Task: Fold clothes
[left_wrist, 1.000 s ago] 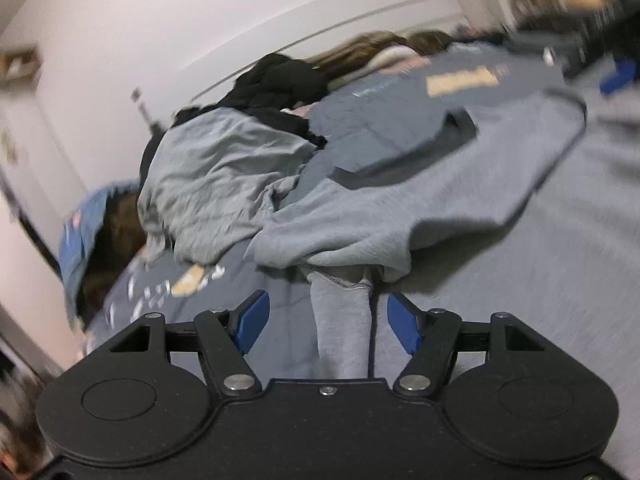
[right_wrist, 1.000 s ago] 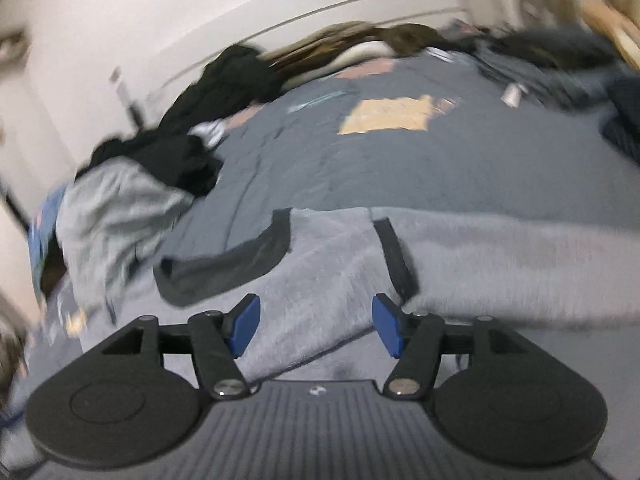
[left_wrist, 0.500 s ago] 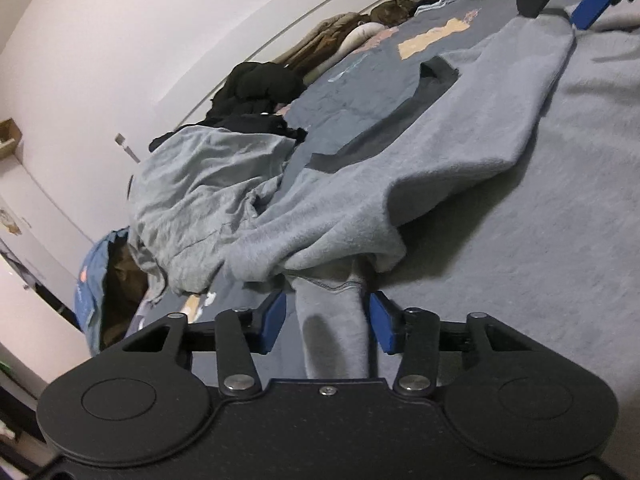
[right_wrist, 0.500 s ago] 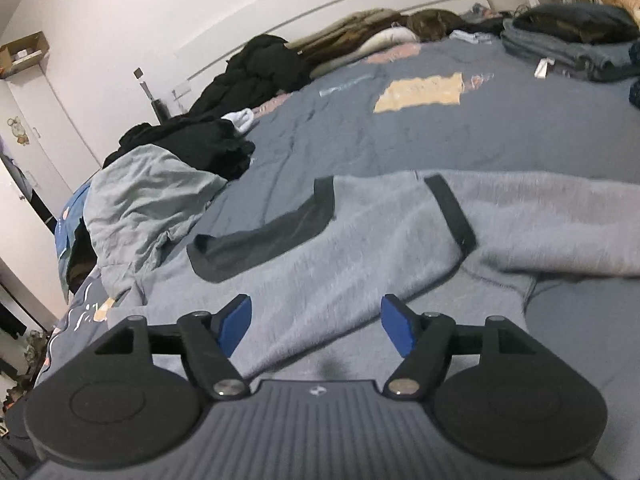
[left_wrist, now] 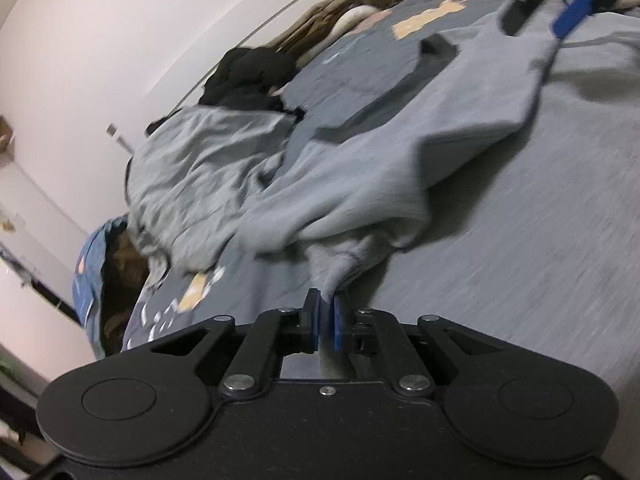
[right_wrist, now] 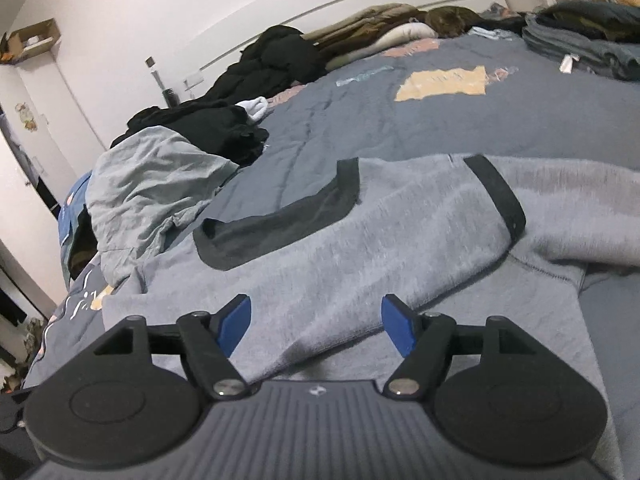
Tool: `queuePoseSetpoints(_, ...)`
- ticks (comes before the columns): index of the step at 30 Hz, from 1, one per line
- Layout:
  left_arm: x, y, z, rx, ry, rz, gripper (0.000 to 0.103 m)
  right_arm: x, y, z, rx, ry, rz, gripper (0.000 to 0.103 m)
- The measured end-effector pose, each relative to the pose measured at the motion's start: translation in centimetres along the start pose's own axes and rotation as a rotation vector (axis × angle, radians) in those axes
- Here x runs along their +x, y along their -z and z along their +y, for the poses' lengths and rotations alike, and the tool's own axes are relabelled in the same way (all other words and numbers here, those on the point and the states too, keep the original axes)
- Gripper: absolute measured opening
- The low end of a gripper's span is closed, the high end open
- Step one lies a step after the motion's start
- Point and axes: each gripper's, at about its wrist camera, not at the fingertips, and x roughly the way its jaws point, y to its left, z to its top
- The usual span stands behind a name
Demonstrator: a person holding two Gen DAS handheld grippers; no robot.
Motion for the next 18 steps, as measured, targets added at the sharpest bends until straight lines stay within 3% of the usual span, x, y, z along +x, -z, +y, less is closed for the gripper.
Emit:
queuePoseSetpoints(6, -0.1, 2.1, 4.0, -0.076, 0.065, 0.072, 0.007, 0.5, 0.2, -0.4, 0.004, 0.015, 0.013, 0.071)
queuePoseSetpoints(10, -1.6, 2.2, 4.2, -0.1, 0.125, 0.013, 0.012, 0.6, 0.2, -0.7, 0.014, 0.028, 0.012, 0.071)
queuePoseSetpoints(11, -2.1, 1.9, 3.9, -0.086, 0.125, -0.018, 0.015, 0.7, 0.2, -0.8, 0.019, 0.027, 0.013, 0.071)
queuePoseSetpoints(13, -2.8, 1.2, 2.7, -0.021, 0.094, -0.088, 0.035, 0.7, 0.2, -0.8, 0.028, 0.026, 0.014, 0.071)
queuePoseSetpoints(14, -2.7, 0.9, 1.8, 0.014, 0.077, -0.109, 0.04, 0.7, 0.2, -0.7, 0.027, 0.024, 0.015, 0.071)
queuePoseSetpoints(18, -1.5, 0.1, -1.1, 0.136, 0.033, -0.133, 0.044, 0.7, 0.2, -0.1, 0.011, 0.011, 0.024, 0.071)
